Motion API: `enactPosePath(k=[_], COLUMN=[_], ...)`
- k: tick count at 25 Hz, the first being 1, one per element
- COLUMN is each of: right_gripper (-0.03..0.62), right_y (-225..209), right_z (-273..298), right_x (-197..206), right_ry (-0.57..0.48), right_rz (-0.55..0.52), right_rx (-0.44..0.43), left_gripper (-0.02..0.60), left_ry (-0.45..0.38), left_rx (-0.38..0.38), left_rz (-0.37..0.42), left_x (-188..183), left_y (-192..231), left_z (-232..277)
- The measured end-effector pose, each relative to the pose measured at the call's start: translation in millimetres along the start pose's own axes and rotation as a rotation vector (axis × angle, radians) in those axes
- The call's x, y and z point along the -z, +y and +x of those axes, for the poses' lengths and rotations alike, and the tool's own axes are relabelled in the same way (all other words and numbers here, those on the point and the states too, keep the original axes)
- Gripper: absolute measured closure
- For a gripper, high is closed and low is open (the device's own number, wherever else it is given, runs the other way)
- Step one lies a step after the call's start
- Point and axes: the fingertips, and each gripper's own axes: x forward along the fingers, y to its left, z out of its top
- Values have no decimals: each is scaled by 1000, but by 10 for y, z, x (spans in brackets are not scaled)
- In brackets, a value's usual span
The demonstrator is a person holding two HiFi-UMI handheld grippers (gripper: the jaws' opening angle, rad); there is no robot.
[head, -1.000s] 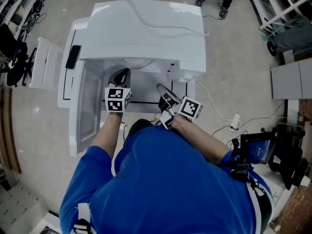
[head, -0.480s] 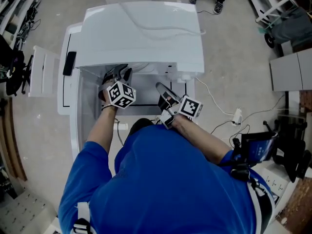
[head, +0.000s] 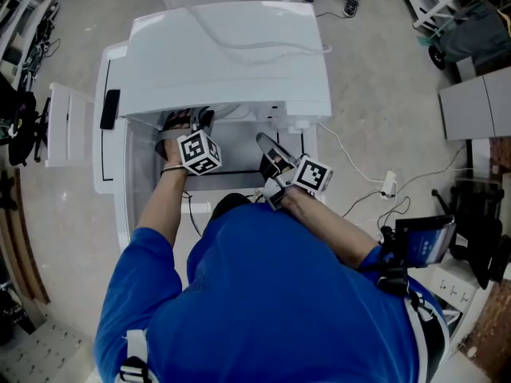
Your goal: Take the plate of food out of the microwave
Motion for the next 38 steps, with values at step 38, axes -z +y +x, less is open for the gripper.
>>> enactPosePath(k=[38], right_gripper=[603], right_y=[-93], right_z=[-39], right_x=[190], right_ry=[68], right_rz=[-79], right_rx=[15], left_gripper=[543], left_ry=[-22], left_rx=[6], left_rz=[-23], left_x=[-69], left_y=[-405], left_z=[-426])
